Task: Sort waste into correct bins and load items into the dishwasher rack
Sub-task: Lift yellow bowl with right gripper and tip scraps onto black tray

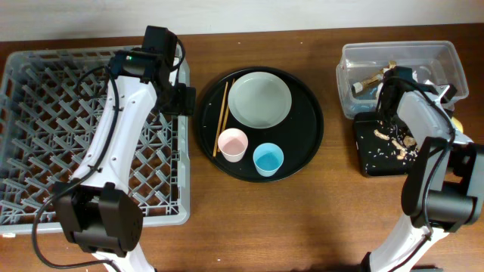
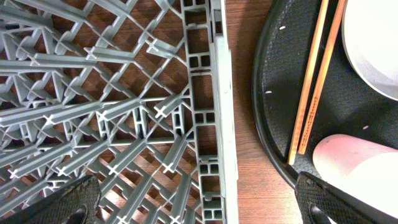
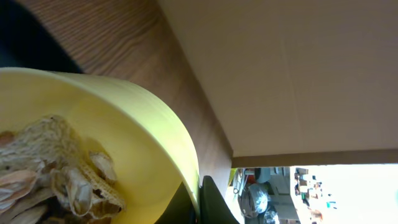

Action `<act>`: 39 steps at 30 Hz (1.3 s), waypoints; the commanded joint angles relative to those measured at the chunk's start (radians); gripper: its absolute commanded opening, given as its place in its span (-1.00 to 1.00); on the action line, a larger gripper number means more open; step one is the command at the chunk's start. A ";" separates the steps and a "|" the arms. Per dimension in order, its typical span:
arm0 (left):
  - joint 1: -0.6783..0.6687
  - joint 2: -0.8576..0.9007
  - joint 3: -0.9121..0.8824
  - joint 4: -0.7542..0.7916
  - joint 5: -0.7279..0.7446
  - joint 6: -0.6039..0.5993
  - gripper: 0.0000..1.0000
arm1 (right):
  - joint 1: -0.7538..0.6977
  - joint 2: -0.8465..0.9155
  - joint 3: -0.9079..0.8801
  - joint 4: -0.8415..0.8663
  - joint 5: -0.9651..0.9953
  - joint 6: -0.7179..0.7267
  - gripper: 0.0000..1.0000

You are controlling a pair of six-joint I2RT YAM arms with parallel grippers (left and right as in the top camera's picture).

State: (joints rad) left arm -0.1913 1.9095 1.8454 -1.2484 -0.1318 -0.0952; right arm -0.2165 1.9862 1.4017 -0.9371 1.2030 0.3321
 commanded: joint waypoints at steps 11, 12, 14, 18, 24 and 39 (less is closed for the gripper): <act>0.003 0.008 -0.003 -0.001 -0.005 -0.010 0.99 | 0.035 -0.029 -0.010 -0.016 0.175 -0.112 -0.92; 0.003 0.008 -0.003 -0.001 -0.005 -0.010 0.99 | 0.056 -0.042 -0.010 -0.016 0.261 -0.111 -0.92; 0.003 0.008 -0.003 -0.001 -0.005 -0.010 1.00 | 0.081 -0.052 -0.010 -0.011 0.193 -0.111 -0.92; 0.003 0.008 -0.003 -0.001 -0.005 -0.010 0.99 | 0.105 -0.064 0.009 0.005 0.389 -0.214 -0.92; 0.003 0.008 -0.003 -0.001 -0.005 -0.010 0.99 | 0.165 -0.068 0.021 -0.064 0.364 -0.224 -0.92; 0.003 0.008 -0.003 -0.001 -0.005 -0.010 0.99 | 0.177 -0.073 0.022 -0.077 0.109 -0.111 -0.92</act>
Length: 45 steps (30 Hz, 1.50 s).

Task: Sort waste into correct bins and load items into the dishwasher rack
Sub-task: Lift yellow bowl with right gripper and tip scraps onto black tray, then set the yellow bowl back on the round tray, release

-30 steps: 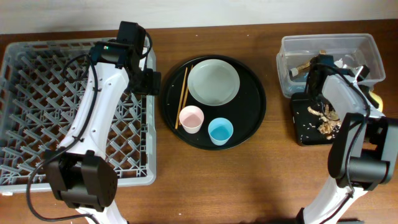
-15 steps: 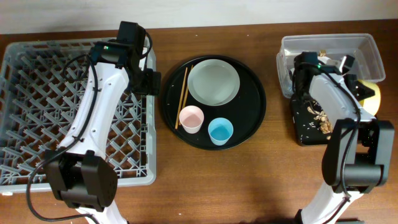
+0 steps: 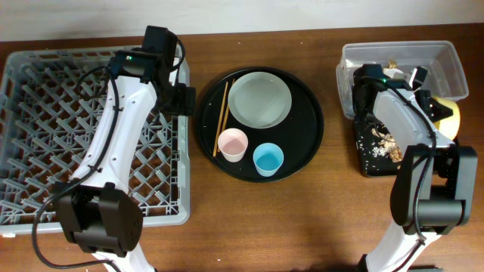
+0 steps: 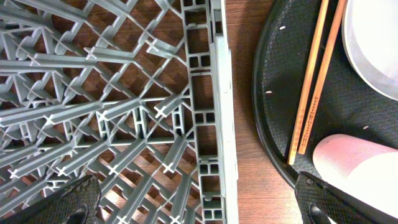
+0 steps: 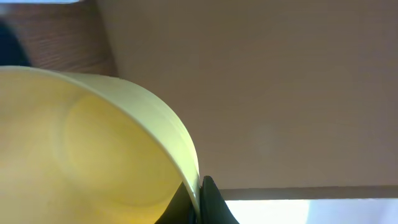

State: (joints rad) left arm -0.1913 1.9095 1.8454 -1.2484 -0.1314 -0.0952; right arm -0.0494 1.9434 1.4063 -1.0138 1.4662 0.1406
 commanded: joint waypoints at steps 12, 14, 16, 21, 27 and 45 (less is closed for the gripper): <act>0.003 0.008 -0.003 -0.001 -0.005 -0.010 0.99 | 0.009 -0.436 0.019 0.002 -0.816 0.111 -0.92; 0.003 0.008 -0.003 -0.001 -0.005 -0.010 0.99 | 0.009 -0.516 0.019 0.000 -1.072 0.111 -0.91; 0.003 0.008 -0.003 -0.001 -0.005 -0.010 0.99 | 0.009 -0.570 0.019 -0.002 -1.358 0.112 -0.92; 0.003 0.008 -0.003 -0.001 -0.005 -0.010 0.99 | 0.060 -0.529 0.019 0.082 -1.675 0.113 -0.92; 0.003 0.008 -0.003 -0.001 -0.005 -0.010 0.99 | 0.191 -0.349 0.019 0.084 -1.584 0.157 -0.92; 0.002 0.008 -0.003 0.037 -0.004 -0.010 0.99 | 0.228 -0.022 -0.016 0.072 -1.532 0.209 -0.75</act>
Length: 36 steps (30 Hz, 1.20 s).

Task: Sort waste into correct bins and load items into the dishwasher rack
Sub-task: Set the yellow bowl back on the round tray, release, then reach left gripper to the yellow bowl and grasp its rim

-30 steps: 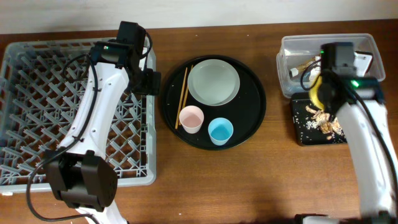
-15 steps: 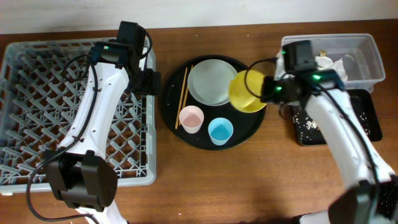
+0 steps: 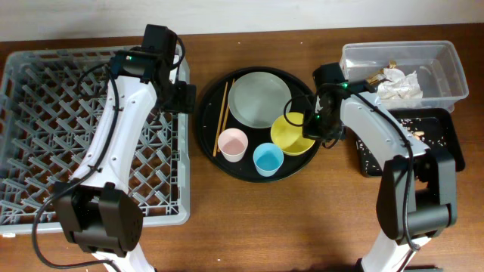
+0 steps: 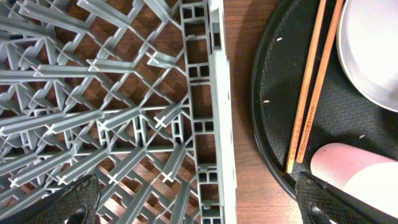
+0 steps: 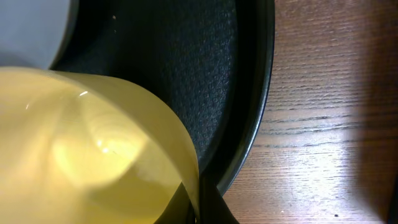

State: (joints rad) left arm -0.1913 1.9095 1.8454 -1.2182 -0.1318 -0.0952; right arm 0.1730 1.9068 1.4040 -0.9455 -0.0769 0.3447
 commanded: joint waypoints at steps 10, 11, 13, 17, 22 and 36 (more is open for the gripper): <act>0.002 0.007 -0.002 0.012 0.067 -0.001 0.99 | -0.019 -0.019 0.119 -0.084 0.000 0.004 0.21; 0.002 0.007 0.000 0.012 0.098 0.019 0.99 | -0.025 -0.036 0.183 -0.133 0.004 0.000 0.22; 0.002 0.007 0.004 0.011 0.162 0.060 0.99 | -0.033 -0.063 0.312 -0.225 0.007 -0.032 0.25; -0.003 0.007 0.005 0.010 0.288 0.128 0.99 | -0.044 -0.077 0.595 -0.433 0.011 -0.060 0.93; -0.072 0.008 0.005 0.021 0.339 0.158 0.99 | -0.107 -0.077 0.781 -0.512 0.010 -0.079 0.97; -0.352 0.208 0.005 0.205 0.399 0.203 0.99 | -0.370 -0.076 0.776 -0.637 0.014 -0.106 0.97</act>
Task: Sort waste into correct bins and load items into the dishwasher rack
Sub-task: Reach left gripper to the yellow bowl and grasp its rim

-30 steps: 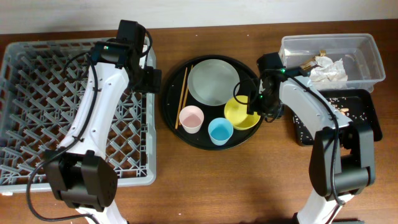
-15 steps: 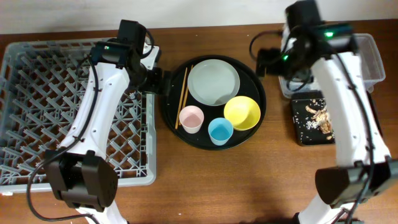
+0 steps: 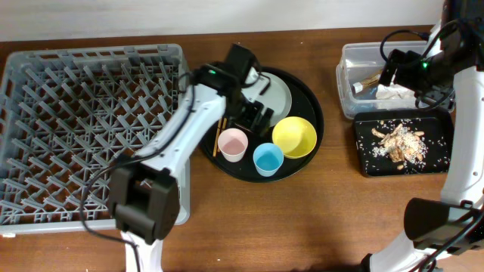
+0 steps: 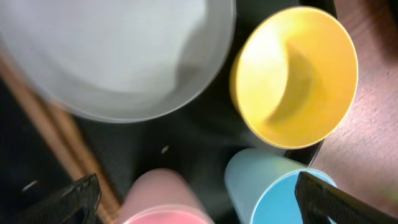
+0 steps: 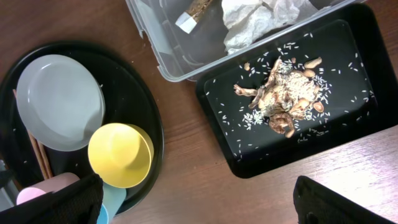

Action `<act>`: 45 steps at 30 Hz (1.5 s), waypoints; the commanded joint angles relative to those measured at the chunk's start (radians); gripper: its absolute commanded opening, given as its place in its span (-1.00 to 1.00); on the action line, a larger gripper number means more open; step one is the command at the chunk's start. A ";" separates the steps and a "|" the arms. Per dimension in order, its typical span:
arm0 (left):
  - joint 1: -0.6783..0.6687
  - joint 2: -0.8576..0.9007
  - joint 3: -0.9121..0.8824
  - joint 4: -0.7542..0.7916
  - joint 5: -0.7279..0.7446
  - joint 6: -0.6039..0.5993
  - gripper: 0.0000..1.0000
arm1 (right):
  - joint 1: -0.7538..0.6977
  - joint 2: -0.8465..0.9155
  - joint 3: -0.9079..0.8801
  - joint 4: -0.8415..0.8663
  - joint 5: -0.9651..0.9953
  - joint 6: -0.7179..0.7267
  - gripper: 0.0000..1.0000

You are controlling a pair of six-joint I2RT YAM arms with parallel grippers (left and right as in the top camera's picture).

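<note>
An empty yellow bowl (image 3: 295,137) stands upright on the round black tray (image 3: 313,98), beside a blue cup (image 3: 268,159) and a pink cup (image 3: 233,144). A grey plate (image 3: 276,89) and wooden chopsticks (image 3: 221,125) also lie on the tray. My left gripper (image 3: 253,115) hangs open over the tray; its wrist view shows the yellow bowl (image 4: 295,74), the blue cup (image 4: 273,186) and the pink cup (image 4: 161,199) below it. My right gripper (image 3: 398,70) is open and empty, high up by the bins.
The grey dishwasher rack (image 3: 83,128) fills the left side. At the right stand a clear bin (image 3: 363,57) with paper and scraps and a black bin (image 3: 393,162) holding rice and food waste (image 5: 280,102).
The yellow bowl has been let go and stands on the tray. My right gripper is now open and back up by the bins. My left gripper has moved from the rack's edge to over the tray.
My right gripper held the yellow bowl with food scraps, tilted by the black bin. Then the bowl was empty, with more scraps in the bin. Then the gripper held it at the tray's right side; now it stands there, released, and the left gripper is over the tray.
</note>
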State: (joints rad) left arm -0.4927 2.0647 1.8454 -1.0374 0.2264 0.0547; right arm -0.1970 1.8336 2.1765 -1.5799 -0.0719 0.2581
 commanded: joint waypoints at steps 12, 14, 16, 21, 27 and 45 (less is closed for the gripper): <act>-0.116 0.097 0.005 0.153 0.040 0.055 0.95 | 0.000 0.008 -0.077 0.011 0.009 -0.018 0.97; -0.132 0.100 0.005 0.167 0.040 0.056 0.95 | 0.000 0.008 -0.094 0.024 0.010 -0.019 0.97; -0.161 0.100 0.006 0.177 0.036 0.056 0.95 | 0.000 0.008 -0.097 0.029 0.026 -0.018 0.98; -0.292 0.107 0.006 0.182 -0.136 0.136 0.93 | -0.001 0.008 -0.097 0.033 0.059 -0.018 0.98; -0.420 0.161 0.006 0.192 -0.284 0.172 0.50 | -0.001 0.008 -0.097 0.029 0.058 -0.018 0.98; -0.430 0.230 0.006 0.295 -0.299 0.171 -0.74 | -0.001 0.008 -0.097 0.027 0.058 -0.018 1.00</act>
State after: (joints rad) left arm -0.9237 2.2837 1.8454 -0.7483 -0.0647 0.2226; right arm -0.1974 1.8362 2.0834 -1.5486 -0.0265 0.2379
